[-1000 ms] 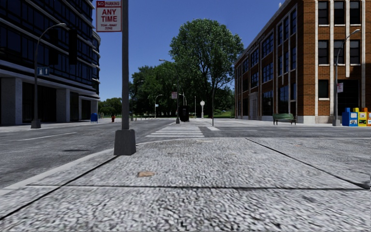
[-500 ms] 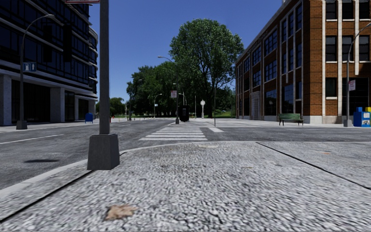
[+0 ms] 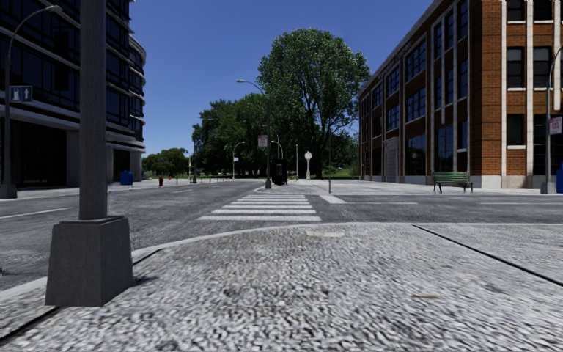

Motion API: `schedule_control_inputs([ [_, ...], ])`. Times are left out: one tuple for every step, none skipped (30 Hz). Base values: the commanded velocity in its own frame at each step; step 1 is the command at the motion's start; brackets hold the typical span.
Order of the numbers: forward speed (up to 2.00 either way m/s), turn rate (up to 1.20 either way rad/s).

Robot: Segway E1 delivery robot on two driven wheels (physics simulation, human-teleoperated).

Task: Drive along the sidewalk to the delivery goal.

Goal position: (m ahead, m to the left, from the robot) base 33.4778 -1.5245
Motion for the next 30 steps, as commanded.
schedule_control_inputs([
  [2.00,0.00],
  [2.00,0.00],
  [2.00,0.00],
  [2.00,0.00],
  [2.00,0.00],
  [2.00,0.00],
  [2.00,0.00],
  [2.00,0.00],
  [2.00,0.00],
  [2.00,0.00],
  [2.00,0.00],
  [2.00,0.00],
  [2.00,0.00],
  [2.00,0.00],
  [2.00,0.00],
  [2.00,0.00],
  [2.00,0.00],
  [2.00,0.00],
  [2.00,0.00],
  [2.00,0.00],
  [2.00,0.00],
  [2.00,0.00],
  [2.00,-0.01],
  [2.00,-0.12],
  [2.00,-0.12],
  [2.00,-0.17],
  [2.00,-0.22],
  [2.00,-0.22],
  [2.00,-0.25],
  [2.00,-0.26],
])
